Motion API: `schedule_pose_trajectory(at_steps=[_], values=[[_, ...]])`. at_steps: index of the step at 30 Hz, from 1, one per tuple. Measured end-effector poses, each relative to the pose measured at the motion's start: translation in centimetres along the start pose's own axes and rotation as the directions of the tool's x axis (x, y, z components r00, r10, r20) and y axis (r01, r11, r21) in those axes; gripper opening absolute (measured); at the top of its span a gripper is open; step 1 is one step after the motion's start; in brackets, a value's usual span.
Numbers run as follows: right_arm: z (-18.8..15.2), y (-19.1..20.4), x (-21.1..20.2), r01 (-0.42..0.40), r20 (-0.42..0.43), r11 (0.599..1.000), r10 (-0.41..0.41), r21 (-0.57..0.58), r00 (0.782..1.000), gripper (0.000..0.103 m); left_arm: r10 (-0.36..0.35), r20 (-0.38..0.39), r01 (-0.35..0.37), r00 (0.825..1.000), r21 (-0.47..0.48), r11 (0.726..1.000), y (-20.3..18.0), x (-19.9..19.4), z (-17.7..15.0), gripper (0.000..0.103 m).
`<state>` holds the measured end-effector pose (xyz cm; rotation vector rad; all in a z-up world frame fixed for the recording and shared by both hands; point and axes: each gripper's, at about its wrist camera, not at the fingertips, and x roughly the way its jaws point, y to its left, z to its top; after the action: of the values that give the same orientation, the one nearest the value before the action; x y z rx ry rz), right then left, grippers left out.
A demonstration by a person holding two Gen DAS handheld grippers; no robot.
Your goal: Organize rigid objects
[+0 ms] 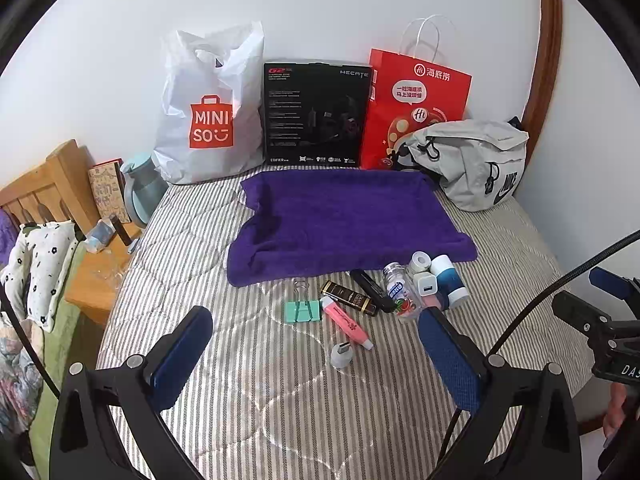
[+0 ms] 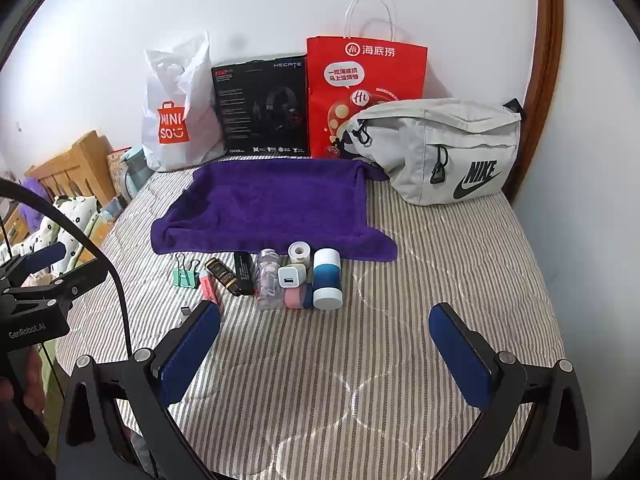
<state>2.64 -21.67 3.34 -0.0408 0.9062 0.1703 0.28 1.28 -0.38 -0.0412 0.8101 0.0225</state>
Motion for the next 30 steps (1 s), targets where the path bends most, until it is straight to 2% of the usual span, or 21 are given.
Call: schedule_pose_trajectory(at_steps=[20,26,30], values=[[0.1,-0.4,0.0,0.004,-0.003,1.000,-0.004,0.000,1.000,0.103,0.012,-0.002,-0.012,1.000,0.015,1.000,0.1,0.1,0.2,0.103],[-0.1,-1.0,1.5,0.009,-0.042,1.000,-0.009,0.007,0.999,0.103,0.021,-0.058,-0.020,0.998,0.021,1.000,1.1,3.2,-0.9,0.103],[-0.4,-1.1,2.5,0.012,-0.066,1.000,-0.011,0.007,0.998,0.103,0.002,-0.108,-0.002,0.994,-0.006,1.000,2.4,6.2,-2.3,0.103]])
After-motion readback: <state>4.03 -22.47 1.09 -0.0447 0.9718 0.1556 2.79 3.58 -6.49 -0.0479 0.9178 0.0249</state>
